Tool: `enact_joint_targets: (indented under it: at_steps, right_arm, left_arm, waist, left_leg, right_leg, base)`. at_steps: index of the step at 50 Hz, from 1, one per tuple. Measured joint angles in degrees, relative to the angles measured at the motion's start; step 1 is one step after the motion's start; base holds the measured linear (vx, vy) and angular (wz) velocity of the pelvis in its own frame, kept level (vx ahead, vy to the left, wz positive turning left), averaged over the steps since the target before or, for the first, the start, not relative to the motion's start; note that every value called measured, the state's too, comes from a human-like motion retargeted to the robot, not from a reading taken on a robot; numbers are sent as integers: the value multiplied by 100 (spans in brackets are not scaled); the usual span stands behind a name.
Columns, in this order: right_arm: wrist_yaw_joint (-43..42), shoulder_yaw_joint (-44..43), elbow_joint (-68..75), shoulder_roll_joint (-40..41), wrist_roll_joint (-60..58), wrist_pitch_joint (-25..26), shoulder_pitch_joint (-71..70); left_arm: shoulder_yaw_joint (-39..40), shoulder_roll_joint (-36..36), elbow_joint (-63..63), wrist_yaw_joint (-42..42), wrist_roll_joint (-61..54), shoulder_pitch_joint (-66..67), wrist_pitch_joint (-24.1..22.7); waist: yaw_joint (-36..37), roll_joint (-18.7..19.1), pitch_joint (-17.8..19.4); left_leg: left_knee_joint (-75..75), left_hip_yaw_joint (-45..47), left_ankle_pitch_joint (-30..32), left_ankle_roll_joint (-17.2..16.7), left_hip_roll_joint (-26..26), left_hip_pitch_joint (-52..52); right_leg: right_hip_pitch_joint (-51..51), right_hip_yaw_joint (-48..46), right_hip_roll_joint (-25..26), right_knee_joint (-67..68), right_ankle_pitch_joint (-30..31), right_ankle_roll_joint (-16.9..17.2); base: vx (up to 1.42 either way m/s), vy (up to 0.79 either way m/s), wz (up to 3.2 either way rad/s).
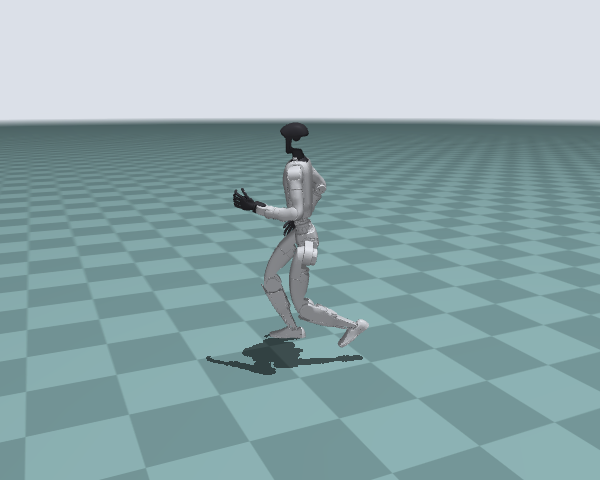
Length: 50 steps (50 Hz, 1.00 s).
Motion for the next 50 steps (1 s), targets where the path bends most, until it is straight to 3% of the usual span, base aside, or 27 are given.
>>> enact_joint_targets:
  at_steps: [2, 5, 8, 10, 12, 15, 17, 20, 22, 25, 27, 31, 33, 36, 37, 40, 43, 46, 50]
  right_arm:
    - [5, -167, -168, -111, 55, 35, 243]
    - [-92, -288, -344, -274, 23, 5, 258]
    - [-437, -350, -481, -432, -238, -22, -211]
    - [-868, -299, -496, -486, -487, -53, -928]
    - [-1266, -117, -596, -396, -548, -118, -1809]
    - [-1432, -69, -1273, -239, -267, -240, -2375]
    - [-1385, -81, -1803, -155, -16, -328, -2443]
    - [-1169, -52, -2429, -44, 127, -365, -2362]
    - [-968, -31, -2675, 7, 95, -308, -2244]
    - [-779, -4, -2756, 88, 12, -262, -2030]
    - [-738, -23, -2593, 188, -52, -190, -1824]
    - [-992, -25, -1473, 551, -346, -58, -1586]
    - [-1073, -5, -709, 662, -463, -89, -1519]
    - [-855, -20, -207, 487, -433, -166, -1057]
    - [-766, -44, -175, 399, -395, -183, -860]
    - [-576, -125, -276, 157, -298, -190, -298]
    - [-534, -235, -457, -53, -258, -160, 105]
    - [-624, -269, -499, -248, -340, -134, 128]
    - [-1048, -312, -418, -544, -779, -61, -511]
  left_arm:
    - [-125, 46, -226, -109, -93, 56, -7]
    - [-215, 132, -279, -168, -130, 230, 93]
    - [-186, 185, 138, 2, 120, 580, 381]
    - [-117, 131, 658, 205, 422, 785, 596]
    - [21, 82, 1151, 251, 533, 1004, 660]
    - [148, 283, 1273, 82, 370, 1694, 593]
    - [212, 480, 1113, -67, 167, 2141, 506]
    - [337, 653, 904, -278, -135, 2687, 446]
    - [414, 665, 837, -369, -299, 2906, 487]
    - [422, 625, 829, -336, -348, 2940, 552]
    - [435, 634, 840, -211, -200, 2748, 582]
    - [421, 597, 1173, 398, 531, 1609, 591]
    - [311, 429, 1413, 723, 748, 859, 574]
    - [211, 183, 1224, 831, 671, 344, 453]
    - [188, 136, 1066, 804, 614, 288, 381]
    - [45, 66, 565, 599, 467, 312, 95]
    - [-177, 42, 183, 399, 369, 450, -70]
    - [-305, 52, 101, 297, 382, 588, 13]
    - [-283, 120, 540, 380, 726, 971, 428]
  waist:
    - [120, 205, -40]
    - [277, 207, -77]
    - [518, 186, 97]
    - [665, 141, 298]
    - [770, 9, 342]
    - [994, -303, 216]
    - [1137, -517, 106]
    - [1170, -804, -147]
    - [997, -1003, -269]
    - [734, -1160, -338]
    - [549, -1220, -317]
    - [167, -1290, -34]
    - [-77, -1246, -2]
    - [-342, -995, -80]
    - [-355, -844, -69]
    - [-317, -361, -138]
    - [-86, 58, -298]
    - [117, 81, -347]
    - [570, 67, -114]
  left_leg:
    - [750, 4, 355, -44, 510, -35]
    - [2254, 122, 278, 348, 1112, -262]
    - [3876, -15, -324, 959, 1736, -886]
    - [4614, -213, -792, 1290, 1887, -1644]
    - [4686, -386, -999, 1315, 1766, -2680]
    - [3673, -65, -1019, 1322, 1273, -3596]
    - [2308, 363, -903, 1259, 813, -3698]
    - [-155, 784, -377, 696, 48, -3465]
    - [-1446, 989, -21, 522, -584, -3106]
    - [-1495, 1052, -128, 849, -1125, -2893]
    - [-731, 990, -764, 1309, -1298, -2848]
    - [595, 700, -2191, 1328, -1034, -2516]
    - [511, 610, -2388, 1328, -1067, -2168]
    - [-185, 463, -2289, 1328, -1221, -1200]
    - [-365, 383, -2124, 1267, -1168, -820]
    - [-531, 299, -1041, 616, -472, -30]
    - [230, 313, -168, 288, 442, 18]
    - [1649, 414, -45, 663, 1109, -140]
    - [3806, 128, -674, 1319, 2029, -903]
  right_leg:
    - [146, -161, 354, -400, 322, 18]
    - [194, -268, 496, 229, 50, -326]
    - [478, -323, 607, 1123, -1042, -959]
    - [785, -307, 584, 1549, -1909, -1283]
    - [1134, -268, 504, 1507, -2233, -1335]
    - [1953, -5, 303, 1105, -2036, -911]
    - [2534, 87, -32, 772, -1348, -453]
    - [3100, 79, -646, 526, 18, 113]
    - [3194, 131, -1125, 860, 807, 373]
    - [3192, 206, -1654, 1888, 1305, 388]
    - [3028, 245, -1991, 2884, 1241, 213]
    - [1891, 324, -2265, 4474, 232, -517]
    - [975, 438, -2226, 4596, -378, -747]
    - [108, 471, -1892, 3598, -872, -682]
    - [9, 424, -1639, 3038, -883, -577]
    - [0, 145, -793, 1005, -434, -171]
    - [157, -134, -108, -338, 273, 29]
    - [187, -278, 32, 87, 203, -247]
    - [578, -380, 282, 1172, -1171, -1092]
  base:
    - [100, -6, 41]
    - [101, -6, 52]
    - [104, -6, 62]
    - [104, -6, 86]
    - [107, -3, 83]
    - [116, 14, 87]
    - [122, 27, 75]
    - [120, 21, 85]
    - [113, 14, 129]
    - [107, 2, 105]
    - [105, -12, 68]
    - [103, -25, 45]
    - [106, -7, 37]
    - [120, 1, -8]
    - [128, 4, -76]
    - [123, -8, -55]
    - [109, -12, -21]
    - [102, -11, 27]
    - [105, -16, 34]
